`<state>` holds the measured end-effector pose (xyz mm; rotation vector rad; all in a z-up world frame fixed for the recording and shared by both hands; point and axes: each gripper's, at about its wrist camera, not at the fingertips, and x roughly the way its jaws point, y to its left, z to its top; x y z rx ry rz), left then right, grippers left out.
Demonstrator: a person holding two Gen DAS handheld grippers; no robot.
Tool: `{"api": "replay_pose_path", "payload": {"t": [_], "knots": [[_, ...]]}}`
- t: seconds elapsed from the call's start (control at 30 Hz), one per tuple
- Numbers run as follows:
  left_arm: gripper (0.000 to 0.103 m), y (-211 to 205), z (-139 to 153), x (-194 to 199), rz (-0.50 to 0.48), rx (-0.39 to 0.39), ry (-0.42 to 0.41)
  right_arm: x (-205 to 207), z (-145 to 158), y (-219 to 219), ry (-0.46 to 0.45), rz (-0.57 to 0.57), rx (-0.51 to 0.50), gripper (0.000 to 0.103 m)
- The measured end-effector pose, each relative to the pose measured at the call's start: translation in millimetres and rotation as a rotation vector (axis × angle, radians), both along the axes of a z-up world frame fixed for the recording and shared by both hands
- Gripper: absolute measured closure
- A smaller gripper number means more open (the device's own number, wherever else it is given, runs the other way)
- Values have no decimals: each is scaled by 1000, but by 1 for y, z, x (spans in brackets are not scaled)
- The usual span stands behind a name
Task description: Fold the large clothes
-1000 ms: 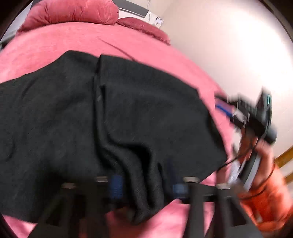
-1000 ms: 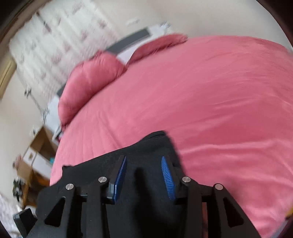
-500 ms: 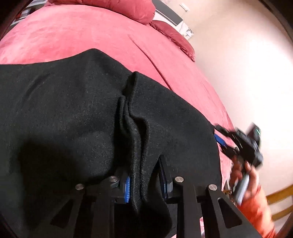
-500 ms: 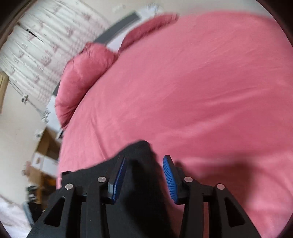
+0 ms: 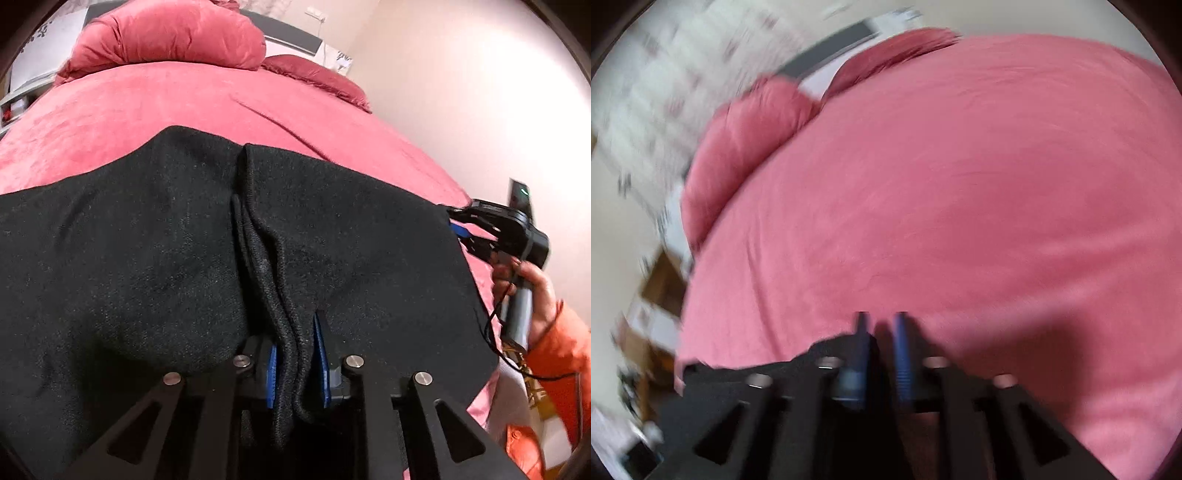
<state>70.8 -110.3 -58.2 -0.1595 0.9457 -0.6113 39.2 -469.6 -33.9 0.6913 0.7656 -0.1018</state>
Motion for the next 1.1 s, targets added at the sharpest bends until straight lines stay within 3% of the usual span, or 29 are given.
{"api": "replay_pose_path", "payload": {"t": [0.07,0.17,0.23,0.3,0.37,0.43,0.53,0.77,0.87,0.97,1.0,1.07,1.1], "knots": [[82,9,-1,-3,3,-16,-8,-32,11,-1,-85,-41,41,70],[81,35,-1,-21,9,-23,-19,-64,29,20,-147,-35,-50,70],[81,25,-1,-24,5,-7,-27,-74,34,44,-166,23,-120,69],[77,23,1,-31,-1,19,-34,-73,28,63,-140,82,-157,68],[61,22,4,-32,7,53,-34,-63,9,75,-40,104,-209,68],[55,28,7,-38,29,77,-53,-60,-12,75,17,64,-248,69],[52,43,9,-44,43,103,-55,-69,-17,77,-21,18,-245,69],[50,64,12,-56,59,130,-69,-101,-8,105,29,-5,-447,68],[48,69,10,-62,63,131,-66,-121,-11,109,61,-6,-466,68],[47,72,7,-66,65,139,-70,-142,-8,100,63,-50,-422,67],[46,74,7,-69,64,146,-73,-145,-8,97,66,-66,-405,63],[46,76,6,-73,61,163,-79,-151,-16,83,113,-143,-338,28],[46,77,6,-77,61,170,-83,-156,-21,74,117,-178,-277,27]]}}
